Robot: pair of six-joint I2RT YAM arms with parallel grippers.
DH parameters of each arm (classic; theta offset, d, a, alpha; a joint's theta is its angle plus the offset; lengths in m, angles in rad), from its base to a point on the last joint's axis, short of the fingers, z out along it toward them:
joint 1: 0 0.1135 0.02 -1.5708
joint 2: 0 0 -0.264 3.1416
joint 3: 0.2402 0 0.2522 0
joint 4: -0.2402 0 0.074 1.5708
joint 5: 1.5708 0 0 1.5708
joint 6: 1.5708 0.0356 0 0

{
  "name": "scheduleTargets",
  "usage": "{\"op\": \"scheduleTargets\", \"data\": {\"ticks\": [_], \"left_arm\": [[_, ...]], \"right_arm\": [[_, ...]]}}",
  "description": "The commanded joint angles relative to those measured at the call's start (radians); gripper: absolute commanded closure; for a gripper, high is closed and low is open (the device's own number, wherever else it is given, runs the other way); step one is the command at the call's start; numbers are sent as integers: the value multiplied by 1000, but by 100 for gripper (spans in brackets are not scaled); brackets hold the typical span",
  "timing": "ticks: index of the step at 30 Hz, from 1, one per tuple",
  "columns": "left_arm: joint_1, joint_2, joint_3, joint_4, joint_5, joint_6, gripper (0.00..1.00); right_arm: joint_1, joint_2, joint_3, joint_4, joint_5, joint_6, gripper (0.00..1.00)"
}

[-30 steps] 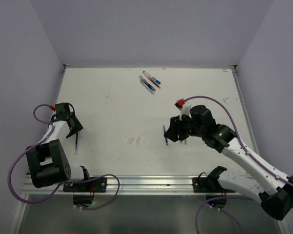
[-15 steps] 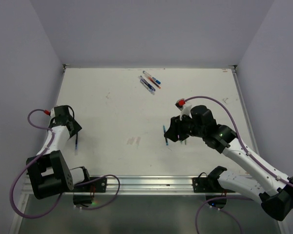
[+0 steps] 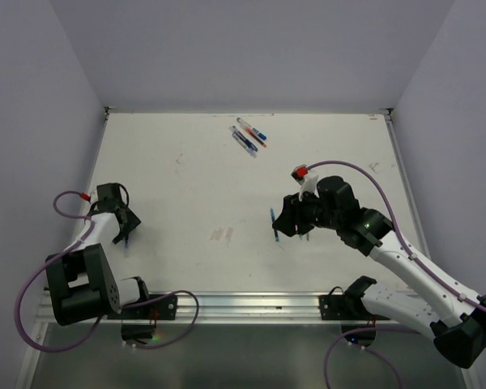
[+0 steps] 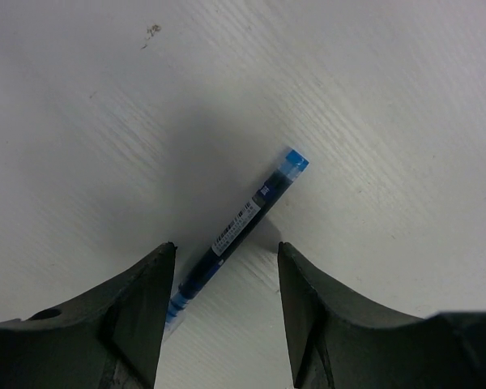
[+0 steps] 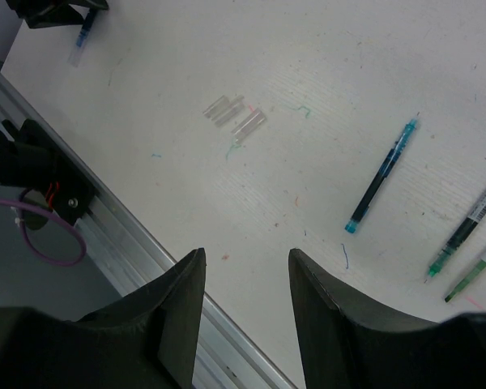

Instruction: Open the pen caps

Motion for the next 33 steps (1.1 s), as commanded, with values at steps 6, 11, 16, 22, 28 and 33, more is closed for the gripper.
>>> {"op": "scheduleTargets", "data": {"ticks": [6, 11, 16, 22, 28, 33], "left_arm": [[-6, 48, -21, 97, -6, -10, 50], [-6, 65, -28, 118, 16, -8, 60], [-6, 58, -51, 140, 74, -20, 78], [-7, 42, -64, 154, 97, -16, 100], [-6, -16, -22, 177, 198, 39, 100], [-44, -113, 51, 197, 358, 85, 100]], "right_arm": [[6, -23, -7, 29, 15, -8, 51], [6, -26, -10, 30, 21, -8, 51], [6, -26, -10, 30, 24, -8, 50], [6, -23, -10, 30, 33, -7, 50], [6, -3, -12, 27, 45, -7, 50], [6, 28, 7, -1, 91, 7, 33]]}}
